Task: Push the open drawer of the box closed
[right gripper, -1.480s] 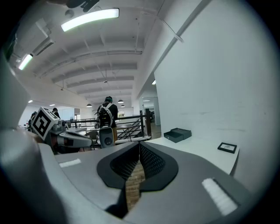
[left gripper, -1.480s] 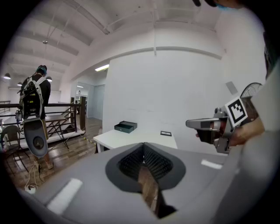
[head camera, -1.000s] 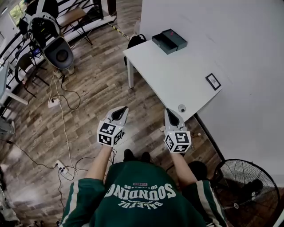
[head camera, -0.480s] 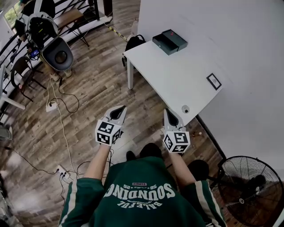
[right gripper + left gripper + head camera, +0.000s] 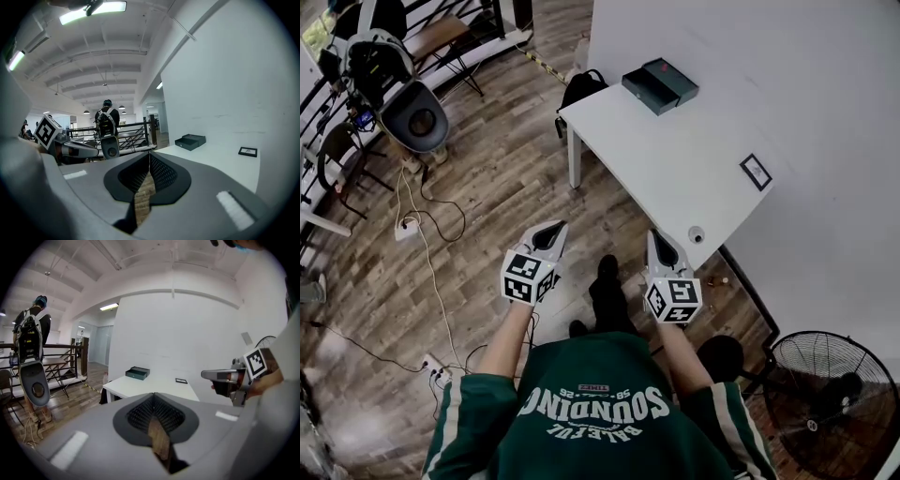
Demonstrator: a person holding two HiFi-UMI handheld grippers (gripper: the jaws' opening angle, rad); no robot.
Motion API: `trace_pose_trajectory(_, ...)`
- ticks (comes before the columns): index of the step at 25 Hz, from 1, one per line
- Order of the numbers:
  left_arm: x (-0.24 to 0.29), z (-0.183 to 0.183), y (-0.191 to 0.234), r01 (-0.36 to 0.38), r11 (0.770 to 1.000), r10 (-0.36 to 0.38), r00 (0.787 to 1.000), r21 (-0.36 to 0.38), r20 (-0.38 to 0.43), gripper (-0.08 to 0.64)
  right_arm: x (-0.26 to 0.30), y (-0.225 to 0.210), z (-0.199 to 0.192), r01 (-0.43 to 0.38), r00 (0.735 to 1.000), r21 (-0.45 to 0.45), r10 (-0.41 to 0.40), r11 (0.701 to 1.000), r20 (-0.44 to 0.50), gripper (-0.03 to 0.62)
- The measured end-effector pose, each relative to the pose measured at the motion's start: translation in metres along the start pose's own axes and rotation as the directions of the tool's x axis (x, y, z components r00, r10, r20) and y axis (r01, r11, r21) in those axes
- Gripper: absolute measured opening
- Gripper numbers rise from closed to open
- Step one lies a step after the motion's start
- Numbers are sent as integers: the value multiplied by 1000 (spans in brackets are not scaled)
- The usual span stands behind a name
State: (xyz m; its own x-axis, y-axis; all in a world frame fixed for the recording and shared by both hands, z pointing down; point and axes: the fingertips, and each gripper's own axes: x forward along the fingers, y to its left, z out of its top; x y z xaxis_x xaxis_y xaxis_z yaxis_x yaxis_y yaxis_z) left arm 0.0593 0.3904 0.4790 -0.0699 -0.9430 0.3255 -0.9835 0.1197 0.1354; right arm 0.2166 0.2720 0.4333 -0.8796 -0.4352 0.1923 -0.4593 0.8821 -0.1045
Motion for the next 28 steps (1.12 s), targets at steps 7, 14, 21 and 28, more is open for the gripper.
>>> trace_pose_trajectory(7, 49, 10, 28, -2, 1000, 2, 1000, 3, -22, 52, 57, -27, -1, -8, 1000, 25, 9, 1000, -14, 2)
trace_pose_trajectory(14, 112, 36, 68, -10, 1000, 9, 999, -1, -35, 52, 132, -57, 15, -28, 999, 23, 29, 999, -25, 2)
trace_pose_trajectory(21, 196, 79, 101, -22, 1000, 21, 999, -9, -35, 52, 210, -111, 45, -50, 998, 19, 50, 999, -28, 2)
trace_pose_trajectory(28, 280, 113, 120, -21, 1000, 21, 999, -9, -30, 52, 278, -165, 63, -70, 997, 19, 71, 997, -36, 2)
